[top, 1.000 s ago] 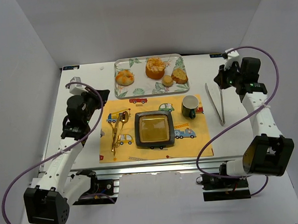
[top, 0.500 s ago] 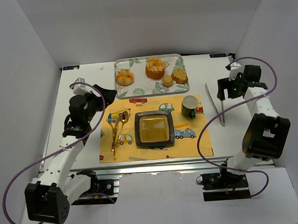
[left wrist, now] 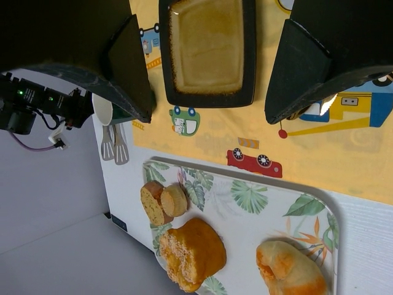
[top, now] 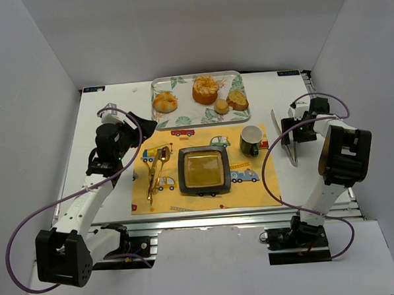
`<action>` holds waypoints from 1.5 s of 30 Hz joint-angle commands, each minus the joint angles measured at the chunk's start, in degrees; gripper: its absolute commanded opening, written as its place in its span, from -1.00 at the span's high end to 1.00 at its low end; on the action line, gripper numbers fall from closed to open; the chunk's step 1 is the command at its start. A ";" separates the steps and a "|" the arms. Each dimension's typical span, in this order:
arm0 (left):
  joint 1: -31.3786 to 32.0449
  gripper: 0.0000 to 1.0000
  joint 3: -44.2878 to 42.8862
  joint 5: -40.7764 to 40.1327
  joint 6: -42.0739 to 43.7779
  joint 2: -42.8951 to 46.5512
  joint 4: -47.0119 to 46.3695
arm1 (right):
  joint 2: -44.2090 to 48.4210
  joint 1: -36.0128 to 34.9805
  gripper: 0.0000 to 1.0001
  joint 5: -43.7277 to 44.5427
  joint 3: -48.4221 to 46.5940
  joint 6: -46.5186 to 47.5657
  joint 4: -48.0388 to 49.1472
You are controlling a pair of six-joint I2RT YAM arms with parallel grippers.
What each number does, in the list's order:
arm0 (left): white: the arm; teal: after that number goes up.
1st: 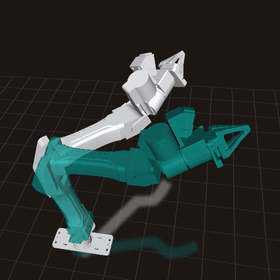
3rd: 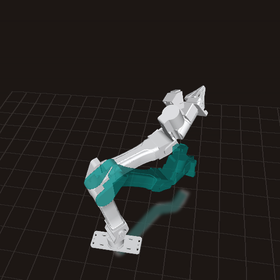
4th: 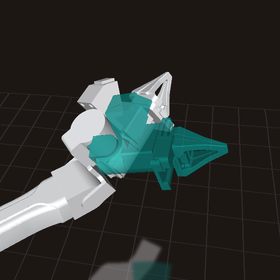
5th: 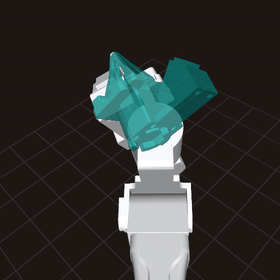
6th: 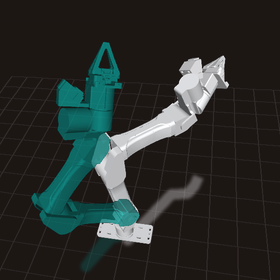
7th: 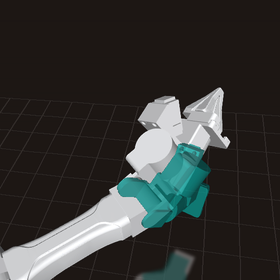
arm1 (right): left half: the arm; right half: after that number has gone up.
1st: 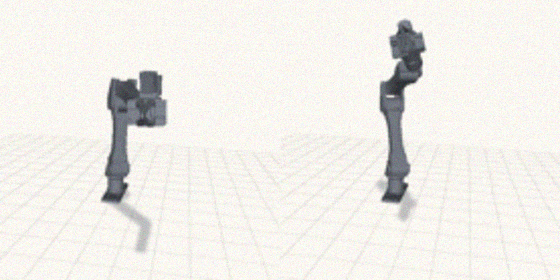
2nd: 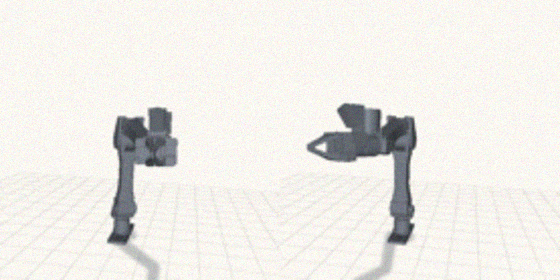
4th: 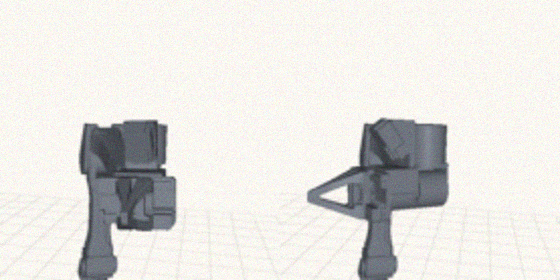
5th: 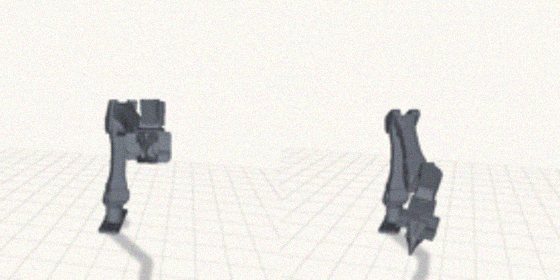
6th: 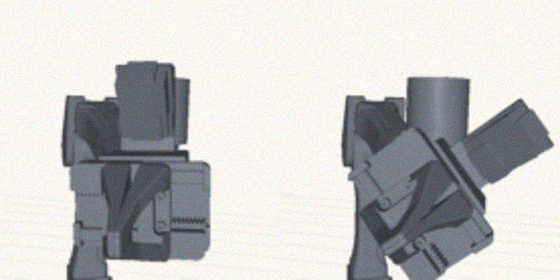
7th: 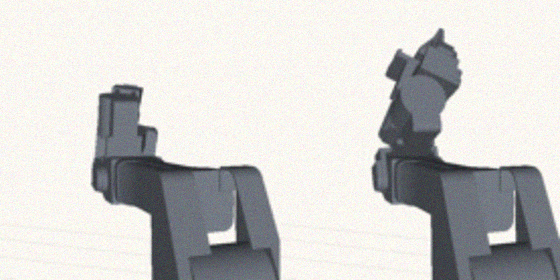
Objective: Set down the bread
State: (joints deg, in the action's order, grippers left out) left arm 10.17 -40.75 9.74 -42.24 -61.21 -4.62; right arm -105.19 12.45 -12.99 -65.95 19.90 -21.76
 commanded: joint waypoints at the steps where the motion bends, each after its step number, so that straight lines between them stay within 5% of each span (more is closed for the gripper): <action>1: -0.07 -0.67 0.76 0.63 0.23 0.39 -1.44 | -1.42 -0.93 -0.77 -0.45 -1.99 -1.18 2.42; 5: -0.07 -0.67 1.38 0.37 -0.04 0.74 -1.44 | -2.39 -1.90 -0.58 2.61 -0.50 -0.74 4.00; 8: -0.07 -0.67 1.55 0.28 -0.12 0.74 -1.27 | -3.09 -1.81 -0.05 2.36 -0.14 0.13 3.40; 11: -0.07 -0.67 1.47 0.28 -0.12 0.74 -1.27 | -1.01 -1.81 0.75 3.14 1.17 2.15 4.17; 12: -0.15 -0.67 1.29 0.46 -0.12 0.65 -1.27 | -0.12 -1.81 0.78 2.63 1.09 2.51 4.44; 15: -0.07 -0.67 0.24 0.63 0.31 0.48 -0.56 | 6.38 -1.81 0.72 -4.90 -4.17 5.32 0.50; 17: -0.15 -0.67 -0.20 0.72 0.23 0.48 -0.82 | 8.76 -2.34 0.53 -12.46 -10.40 7.08 -3.89; 18: -0.15 -0.68 -0.47 1.16 0.05 0.04 -1.52 | 9.21 -4.17 0.19 -17.71 -16.60 7.43 -7.47; 19: -0.15 -0.67 -0.64 1.25 0.05 -0.22 -1.36 | 8.95 -4.97 0.14 -19.42 -18.32 7.09 -7.77; 30: -0.15 -0.68 -0.65 0.72 -0.83 0.65 -1.70 | 4.21 -14.27 0.08 -22.08 -30.72 6.46 -9.53; 45: -0.07 -0.68 0.85 -0.77 -1.62 3.11 -1.00 | -5.11 -25.28 0.10 -5.73 -36.61 17.01 -13.31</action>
State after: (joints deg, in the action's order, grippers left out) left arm 10.17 -39.83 9.58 -43.42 -59.88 -5.15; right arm -110.74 -12.69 -22.44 -99.55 33.65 -33.93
